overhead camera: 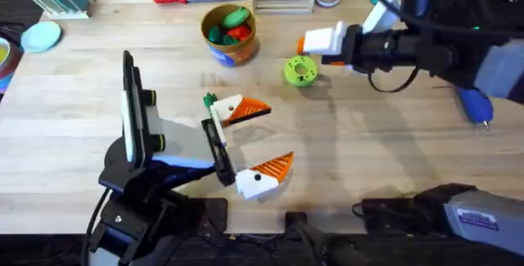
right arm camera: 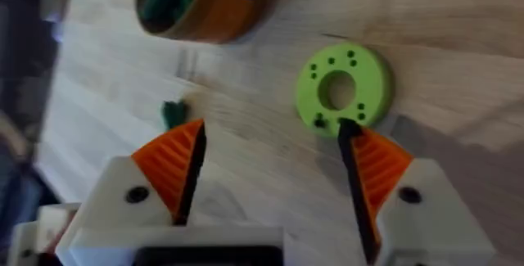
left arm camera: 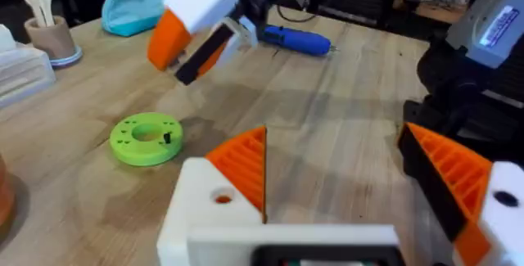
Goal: Pick up the gripper from the table and insert it into the empty holder that is missing its gripper. Then pick up a screw, insert it into the mounting hole, and use the screwdriver to tighten it. Finally, clean up the table by picking up the vegetable and placing it into the bucket.
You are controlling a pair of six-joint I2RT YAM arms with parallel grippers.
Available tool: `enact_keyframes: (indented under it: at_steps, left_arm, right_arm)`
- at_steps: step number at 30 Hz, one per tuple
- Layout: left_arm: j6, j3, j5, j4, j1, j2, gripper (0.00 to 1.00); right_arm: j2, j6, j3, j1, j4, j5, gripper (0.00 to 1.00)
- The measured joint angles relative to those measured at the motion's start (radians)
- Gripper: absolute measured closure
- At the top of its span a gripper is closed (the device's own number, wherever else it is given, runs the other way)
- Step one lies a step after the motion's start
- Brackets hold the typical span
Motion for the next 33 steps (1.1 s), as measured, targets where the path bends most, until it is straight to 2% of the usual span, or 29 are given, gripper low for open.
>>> enact_keyframes:
  at_steps: [5,10,15,19,23,27,31,33]
  left_arm:
    - [0.000,0.000,0.000,0.000,0.000,0.000,0.008]
    - [0.000,0.000,0.000,0.000,0.000,0.000,0.009]
    - [0.000,0.000,0.000,0.000,0.000,0.000,0.008]
    - [0.000,0.000,0.000,0.000,0.000,0.000,0.008]
    - [0.000,0.000,0.000,0.000,0.000,0.000,0.008]
    - [0.000,0.000,0.000,0.000,0.000,0.000,0.007]
    - [0.000,0.000,0.000,0.000,0.000,0.000,0.007]
    - [0.000,0.000,0.000,0.000,0.000,0.000,0.007]
  right_arm:
    - [-0.048,-0.149,0.000,0.168,-0.118,0.372,0.094]
    - [-0.029,-0.289,0.000,0.278,-0.114,0.547,0.092]
    - [0.030,-0.341,0.033,0.285,-0.176,0.606,0.099]
    - [0.116,-0.367,0.116,0.285,-0.268,0.624,0.317]
    - [0.173,-0.378,0.199,0.285,-0.292,0.629,0.463]
    - [0.207,-0.381,0.253,0.286,-0.300,0.631,0.567]
    - [0.234,-0.383,0.258,0.297,-0.305,0.631,0.598]
    - [0.252,-0.389,0.258,0.310,-0.307,0.631,0.679]
